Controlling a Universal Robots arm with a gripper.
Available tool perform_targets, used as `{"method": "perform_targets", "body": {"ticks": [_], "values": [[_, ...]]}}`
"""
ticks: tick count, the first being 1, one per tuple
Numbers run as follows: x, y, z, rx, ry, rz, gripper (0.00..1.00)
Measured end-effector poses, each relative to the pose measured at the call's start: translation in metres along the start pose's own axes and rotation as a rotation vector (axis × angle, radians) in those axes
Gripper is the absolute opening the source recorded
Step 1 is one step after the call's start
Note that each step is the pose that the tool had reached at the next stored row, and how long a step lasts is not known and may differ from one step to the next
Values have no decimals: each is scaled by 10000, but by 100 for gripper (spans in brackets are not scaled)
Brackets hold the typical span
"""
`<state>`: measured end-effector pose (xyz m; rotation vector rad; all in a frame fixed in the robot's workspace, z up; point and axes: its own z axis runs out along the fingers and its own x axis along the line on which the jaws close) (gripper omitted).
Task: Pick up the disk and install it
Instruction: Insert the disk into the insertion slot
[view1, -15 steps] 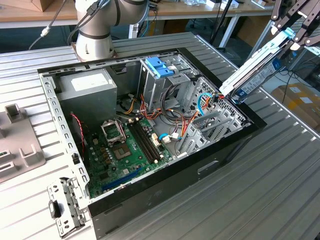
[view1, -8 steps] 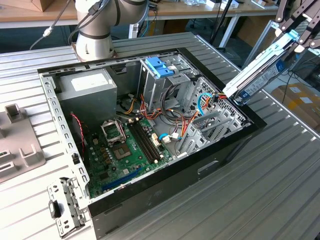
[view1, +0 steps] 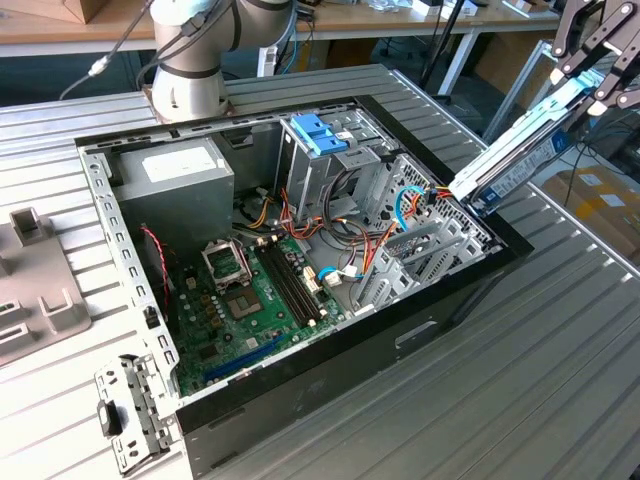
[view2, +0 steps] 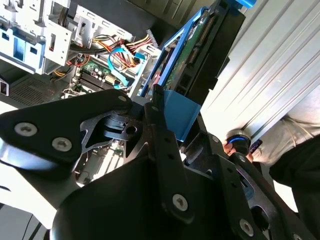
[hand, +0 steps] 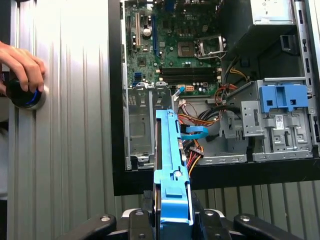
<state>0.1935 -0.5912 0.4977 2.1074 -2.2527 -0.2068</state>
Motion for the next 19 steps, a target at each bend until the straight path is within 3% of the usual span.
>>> {"method": "perform_targets", "body": {"ticks": [3, 6, 13, 16, 17, 19], "values": [[3, 1, 20, -3, 0, 0, 37], [7, 44, 42, -2, 1, 1, 37], [27, 252, 121, 3, -10, -1, 37], [36, 374, 155, 6, -2, -2, 37], [42, 452, 176, 7, -2, 0, 37], [48, 521, 193, 9, -1, -1, 37]]}}
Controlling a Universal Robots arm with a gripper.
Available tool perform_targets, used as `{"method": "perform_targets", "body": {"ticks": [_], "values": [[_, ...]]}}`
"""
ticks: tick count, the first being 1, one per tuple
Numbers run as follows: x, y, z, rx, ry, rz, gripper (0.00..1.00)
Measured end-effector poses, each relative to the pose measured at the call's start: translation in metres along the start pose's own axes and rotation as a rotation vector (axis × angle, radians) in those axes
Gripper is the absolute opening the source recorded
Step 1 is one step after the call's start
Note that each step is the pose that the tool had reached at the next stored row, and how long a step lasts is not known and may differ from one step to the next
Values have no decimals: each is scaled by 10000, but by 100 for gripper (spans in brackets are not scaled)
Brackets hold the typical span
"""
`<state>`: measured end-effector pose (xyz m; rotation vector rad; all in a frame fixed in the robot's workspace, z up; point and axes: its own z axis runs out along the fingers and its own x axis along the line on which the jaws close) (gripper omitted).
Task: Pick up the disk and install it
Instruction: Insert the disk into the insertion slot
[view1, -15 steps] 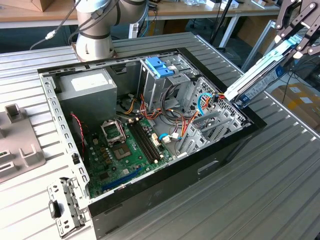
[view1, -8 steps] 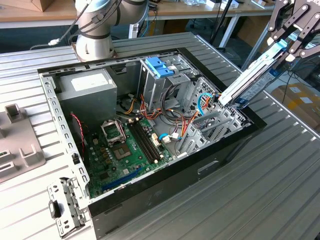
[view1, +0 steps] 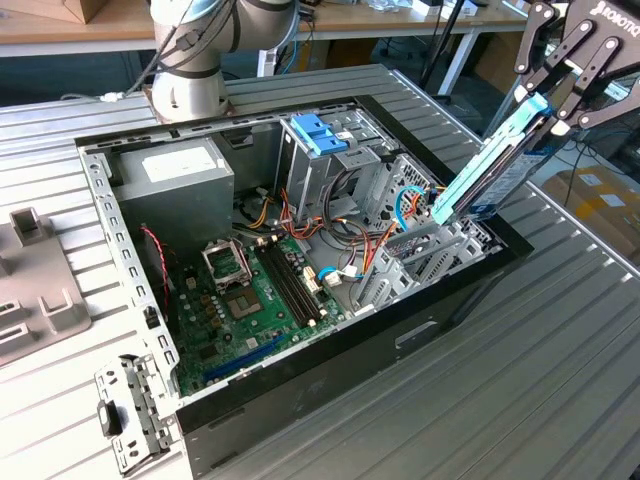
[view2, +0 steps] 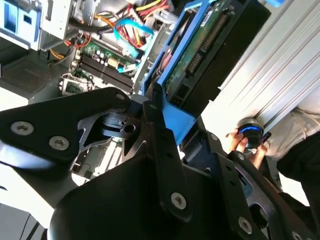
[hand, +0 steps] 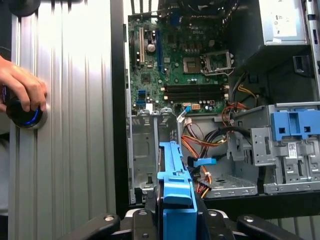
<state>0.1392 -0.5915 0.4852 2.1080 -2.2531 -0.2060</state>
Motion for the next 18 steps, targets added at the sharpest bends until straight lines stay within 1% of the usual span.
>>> {"method": "perform_targets", "body": {"ticks": [2, 3, 4, 7, 9, 11, 12, 15, 18], "values": [[9, 111, 33, 1, -1, 1, 37], [12, 152, 51, 1, -1, 0, 37], [15, 173, 63, 2, 0, 0, 37], [20, 213, 97, 1, 1, 1, 37], [26, 267, 138, 1, -1, 1, 37], [33, 338, 158, 2, -2, 1, 37], [34, 363, 163, 1, 0, 0, 37], [41, 406, 189, 2, -2, 1, 37], [46, 428, 210, 1, -2, 0, 37]]}}
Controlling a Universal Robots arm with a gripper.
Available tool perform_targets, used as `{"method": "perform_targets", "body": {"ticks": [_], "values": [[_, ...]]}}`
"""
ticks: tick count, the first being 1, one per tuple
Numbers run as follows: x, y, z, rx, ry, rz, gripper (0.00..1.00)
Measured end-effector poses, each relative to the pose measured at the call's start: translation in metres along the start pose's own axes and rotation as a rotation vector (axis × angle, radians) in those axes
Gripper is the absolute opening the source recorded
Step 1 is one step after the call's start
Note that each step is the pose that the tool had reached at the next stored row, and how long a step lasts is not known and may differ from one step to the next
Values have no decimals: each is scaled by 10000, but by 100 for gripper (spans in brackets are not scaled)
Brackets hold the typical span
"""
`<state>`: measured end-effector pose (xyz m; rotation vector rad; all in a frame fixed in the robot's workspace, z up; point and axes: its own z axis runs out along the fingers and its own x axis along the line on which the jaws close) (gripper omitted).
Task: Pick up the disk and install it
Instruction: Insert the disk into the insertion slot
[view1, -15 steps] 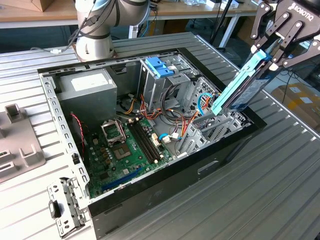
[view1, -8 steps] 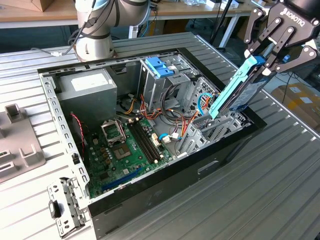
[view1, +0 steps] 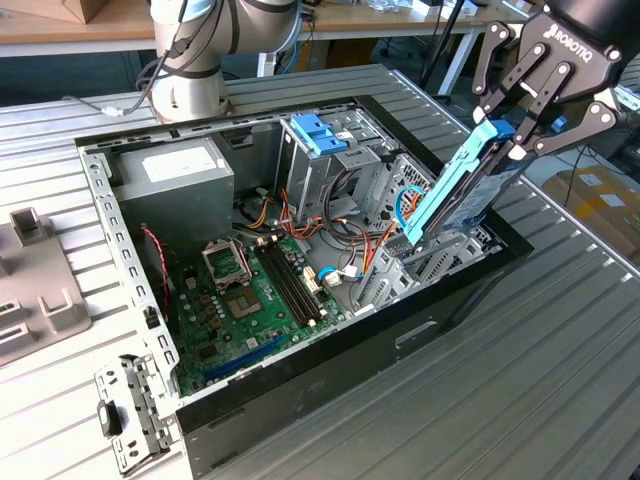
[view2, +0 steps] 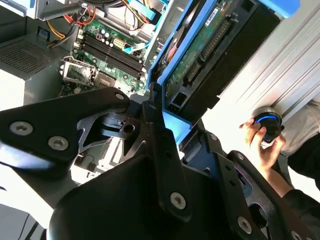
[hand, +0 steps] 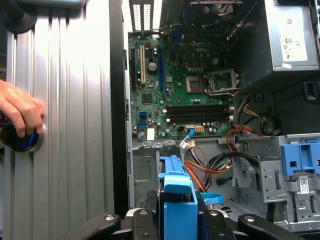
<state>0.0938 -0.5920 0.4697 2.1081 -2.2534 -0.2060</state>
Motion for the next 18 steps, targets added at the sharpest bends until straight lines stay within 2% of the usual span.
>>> {"method": "perform_targets", "body": {"ticks": [5, 9, 12, 15, 18], "values": [[4, 7, 20, -4, 10, -66, 37], [4, 15, 24, -27, 67, -498, 37], [8, 46, 57, -30, 72, -551, 37], [-3, 47, 71, -45, 137, -834, 37], [-24, 53, 86, -58, 172, -1070, 37]]}}
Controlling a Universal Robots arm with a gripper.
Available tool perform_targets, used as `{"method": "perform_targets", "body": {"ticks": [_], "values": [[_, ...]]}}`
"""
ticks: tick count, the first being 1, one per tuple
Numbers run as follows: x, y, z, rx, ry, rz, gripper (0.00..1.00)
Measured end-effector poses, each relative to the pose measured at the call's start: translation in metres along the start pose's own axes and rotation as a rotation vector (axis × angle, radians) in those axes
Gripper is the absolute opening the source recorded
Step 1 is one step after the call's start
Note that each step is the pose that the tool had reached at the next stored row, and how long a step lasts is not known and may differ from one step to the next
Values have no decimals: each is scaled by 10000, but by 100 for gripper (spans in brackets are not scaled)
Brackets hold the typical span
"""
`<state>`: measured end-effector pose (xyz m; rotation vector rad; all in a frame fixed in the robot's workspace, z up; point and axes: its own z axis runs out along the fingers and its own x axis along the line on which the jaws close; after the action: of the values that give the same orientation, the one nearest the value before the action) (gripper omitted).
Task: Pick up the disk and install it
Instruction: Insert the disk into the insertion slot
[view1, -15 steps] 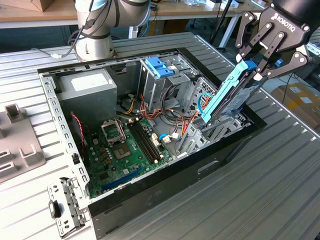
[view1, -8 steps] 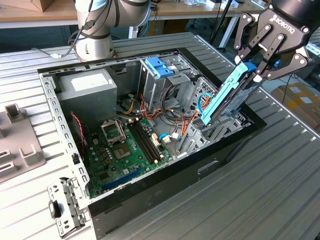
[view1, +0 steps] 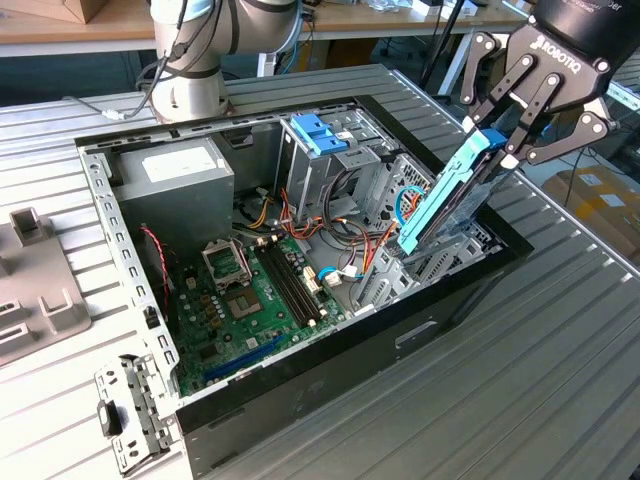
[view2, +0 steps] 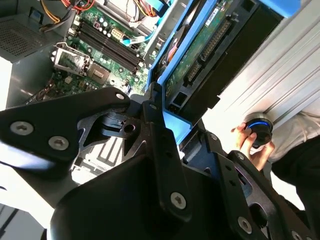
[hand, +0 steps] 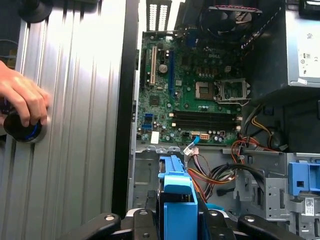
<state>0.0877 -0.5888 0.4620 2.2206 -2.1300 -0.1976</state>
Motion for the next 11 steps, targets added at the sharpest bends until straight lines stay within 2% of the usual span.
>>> {"method": "perform_targets", "body": {"ticks": [5, 11], "values": [[-29, 9, 46, -2, 7, -44, 37], [-30, 1, 145, -4, 32, -40, 37]]}}
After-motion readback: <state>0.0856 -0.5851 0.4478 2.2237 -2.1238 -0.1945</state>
